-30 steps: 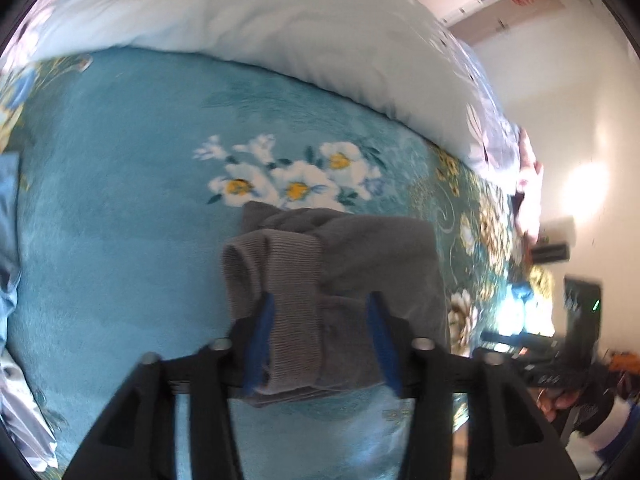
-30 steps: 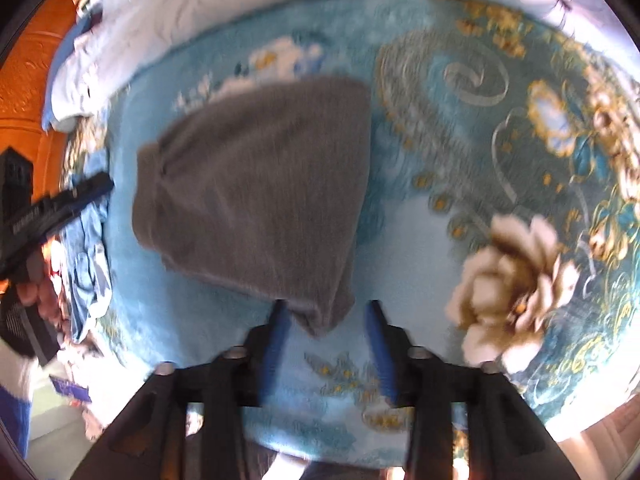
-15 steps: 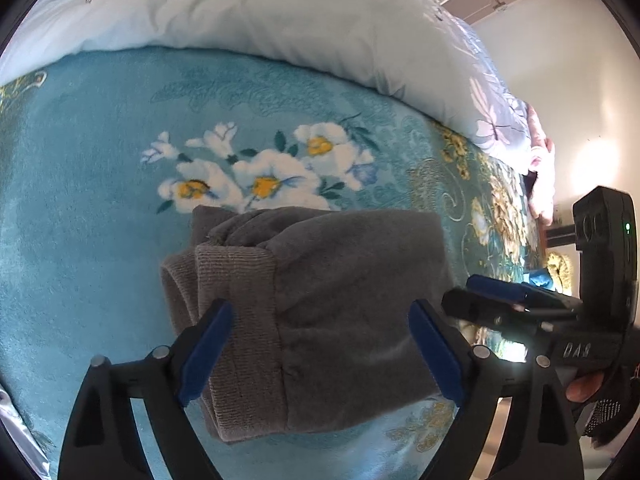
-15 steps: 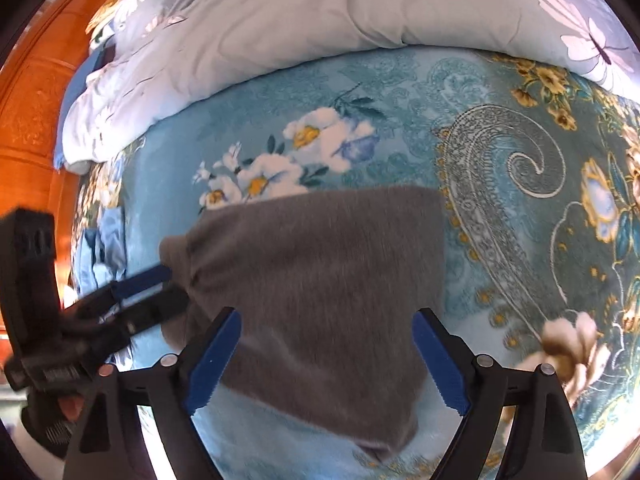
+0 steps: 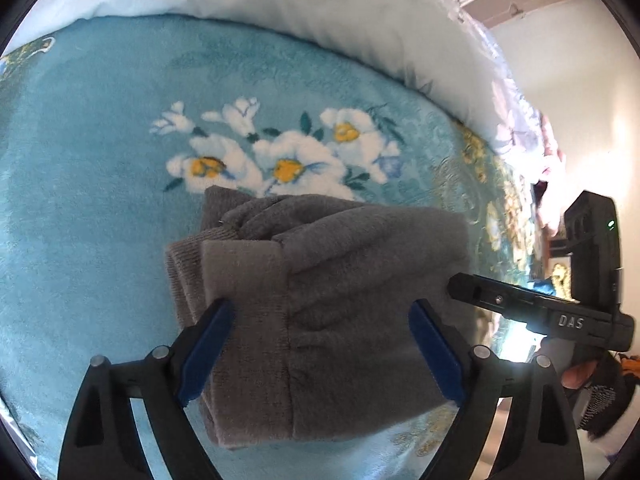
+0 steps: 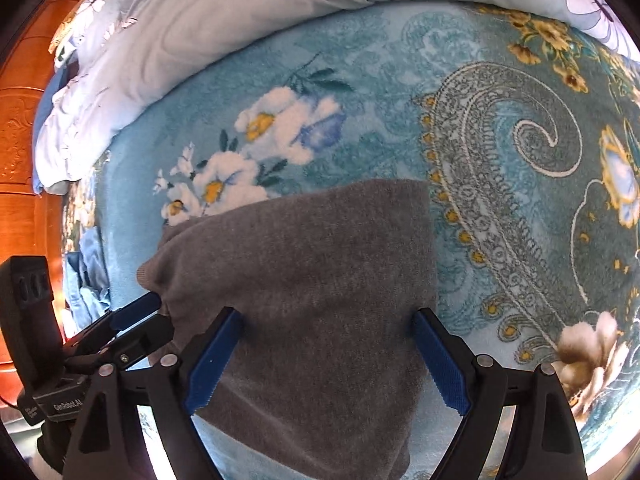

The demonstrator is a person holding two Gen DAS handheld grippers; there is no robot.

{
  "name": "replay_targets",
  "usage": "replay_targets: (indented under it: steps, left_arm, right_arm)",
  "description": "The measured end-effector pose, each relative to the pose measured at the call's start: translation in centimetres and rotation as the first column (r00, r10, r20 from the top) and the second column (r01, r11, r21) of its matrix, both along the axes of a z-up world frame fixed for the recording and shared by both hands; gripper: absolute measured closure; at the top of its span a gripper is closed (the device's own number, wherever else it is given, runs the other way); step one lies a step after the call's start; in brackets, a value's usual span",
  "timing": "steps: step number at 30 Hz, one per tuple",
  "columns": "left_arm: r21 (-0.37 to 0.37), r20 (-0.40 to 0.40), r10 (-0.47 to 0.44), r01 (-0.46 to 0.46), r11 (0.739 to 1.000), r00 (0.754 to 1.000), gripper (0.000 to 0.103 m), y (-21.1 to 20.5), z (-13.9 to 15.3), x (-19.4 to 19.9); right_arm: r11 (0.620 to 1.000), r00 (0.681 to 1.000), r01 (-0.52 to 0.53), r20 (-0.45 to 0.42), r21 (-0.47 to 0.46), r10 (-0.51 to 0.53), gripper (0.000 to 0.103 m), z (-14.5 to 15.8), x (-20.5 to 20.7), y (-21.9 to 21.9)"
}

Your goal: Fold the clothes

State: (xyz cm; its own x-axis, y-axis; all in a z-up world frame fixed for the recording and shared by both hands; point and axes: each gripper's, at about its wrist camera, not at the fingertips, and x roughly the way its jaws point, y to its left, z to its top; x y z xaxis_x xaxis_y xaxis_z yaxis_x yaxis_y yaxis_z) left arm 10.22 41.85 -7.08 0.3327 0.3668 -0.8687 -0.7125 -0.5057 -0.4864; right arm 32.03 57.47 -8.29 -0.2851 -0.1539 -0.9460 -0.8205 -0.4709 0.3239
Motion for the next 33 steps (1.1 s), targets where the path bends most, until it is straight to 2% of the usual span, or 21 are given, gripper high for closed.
replay_targets:
  steps: [4, 9, 11, 13, 14, 16, 18, 22, 33]
  left_arm:
    - [0.024, -0.020, 0.033, -0.033, 0.999, 0.999, 0.013, -1.7, 1.8, -0.8]
    - [0.028, 0.022, 0.051, -0.051, 0.998, 0.998, 0.013, -3.0, 2.7, -1.0]
    - [0.021, 0.014, 0.031, -0.032, 0.999, 0.999, 0.013, -3.0, 2.7, -0.5]
    - [0.019, 0.022, 0.023, -0.023, 1.000, 1.000, 0.013, -3.0, 2.5, 0.2]
    - [0.017, 0.025, 0.019, -0.019, 1.000, 1.000, 0.013, -2.9, 2.4, 0.5]
    - [0.018, 0.024, 0.001, -0.001, 1.000, 1.000, 0.013, -2.8, 2.4, 1.0]
    - [0.018, 0.023, -0.018, 0.017, 1.000, 1.000, 0.013, -2.7, 2.3, 1.5]
    - [-0.024, 0.043, -0.038, 0.039, 0.999, 0.998, 0.013, -2.6, 0.7, 2.1]
    - [-0.123, 0.075, 0.014, -0.005, 0.992, 0.997, 0.013, -3.3, -3.1, 1.3]
  right_arm:
    - [1.000, 0.999, 0.008, -0.035, 0.025, -0.007, 0.014, 1.7, 1.3, 0.1]
    - [1.000, 0.992, -0.014, -0.129, -0.015, 0.012, 0.015, 4.3, 2.4, -1.0]
    - [0.999, 0.988, -0.043, -0.148, -0.028, 0.038, 0.031, 5.0, 2.4, -1.9]
    - [0.996, 0.987, -0.079, -0.147, -0.043, 0.072, 0.053, 5.1, 2.1, -2.9]
    - [0.994, 0.986, -0.092, -0.143, -0.055, 0.084, 0.059, 4.9, 2.0, -3.4]
    - [0.992, 0.988, -0.105, -0.121, -0.072, 0.096, 0.082, 4.4, 2.0, -4.2]
    - [0.991, 0.990, -0.110, -0.100, -0.080, 0.101, 0.091, 3.9, 2.0, -4.7]
    - [0.990, 0.993, -0.107, -0.057, -0.088, 0.102, 0.091, 2.8, 2.1, -5.2]
    - [0.990, 0.997, -0.071, 0.012, -0.125, 0.073, 0.093, -0.5, 2.1, -4.5]
